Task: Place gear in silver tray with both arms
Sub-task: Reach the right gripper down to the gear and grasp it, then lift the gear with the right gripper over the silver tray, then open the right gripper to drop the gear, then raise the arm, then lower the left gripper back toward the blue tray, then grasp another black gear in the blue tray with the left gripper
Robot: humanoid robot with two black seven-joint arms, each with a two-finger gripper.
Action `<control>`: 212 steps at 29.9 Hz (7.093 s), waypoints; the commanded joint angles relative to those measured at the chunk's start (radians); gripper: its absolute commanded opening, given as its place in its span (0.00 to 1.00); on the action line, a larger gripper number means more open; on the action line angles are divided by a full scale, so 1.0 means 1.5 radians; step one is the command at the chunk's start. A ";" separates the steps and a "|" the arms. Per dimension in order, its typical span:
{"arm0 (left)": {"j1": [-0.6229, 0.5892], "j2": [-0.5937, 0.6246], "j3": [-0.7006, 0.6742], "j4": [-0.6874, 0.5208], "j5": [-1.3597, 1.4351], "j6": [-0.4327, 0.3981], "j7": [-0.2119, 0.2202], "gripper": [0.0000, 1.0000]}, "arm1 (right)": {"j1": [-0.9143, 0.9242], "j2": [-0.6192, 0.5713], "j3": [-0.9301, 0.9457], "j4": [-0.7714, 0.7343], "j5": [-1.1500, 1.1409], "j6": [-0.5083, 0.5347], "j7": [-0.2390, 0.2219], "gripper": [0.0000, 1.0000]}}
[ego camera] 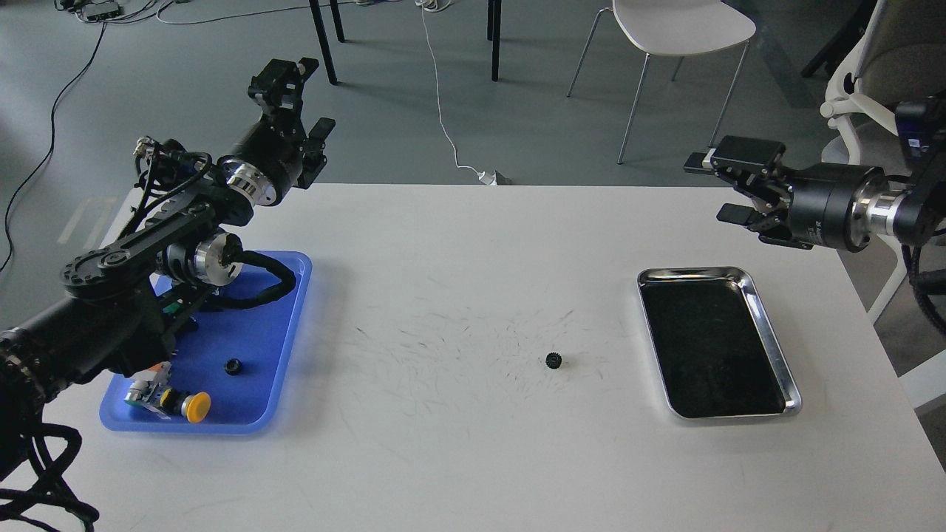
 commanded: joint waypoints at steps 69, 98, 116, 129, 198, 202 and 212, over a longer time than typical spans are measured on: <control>0.035 0.087 -0.041 -0.002 -0.003 0.003 -0.064 0.91 | 0.287 0.456 -0.404 -0.190 0.044 0.145 -0.043 0.02; 0.032 0.074 -0.041 -0.002 -0.003 0.004 -0.064 0.91 | -0.072 0.257 -0.210 -0.309 -0.152 0.042 -0.043 0.02; 0.032 0.085 -0.041 0.000 -0.004 -0.003 -0.058 0.93 | -0.052 0.218 -0.154 -0.260 -0.145 0.055 -0.040 0.96; 0.083 0.262 -0.008 -0.162 0.012 -0.043 -0.055 0.93 | 0.043 0.145 0.039 -0.246 0.099 0.055 -0.033 0.97; 0.302 0.291 0.179 -0.061 1.110 0.260 -0.095 0.49 | -0.562 0.180 0.489 -0.436 0.651 0.145 0.205 0.96; 0.305 0.291 0.179 -0.061 1.111 0.259 -0.096 0.20 | -0.562 0.185 0.490 -0.437 0.651 0.145 0.205 0.96; 0.246 0.309 0.183 -0.094 1.102 0.256 -0.097 0.10 | -0.561 0.188 0.494 -0.435 0.651 0.145 0.205 0.96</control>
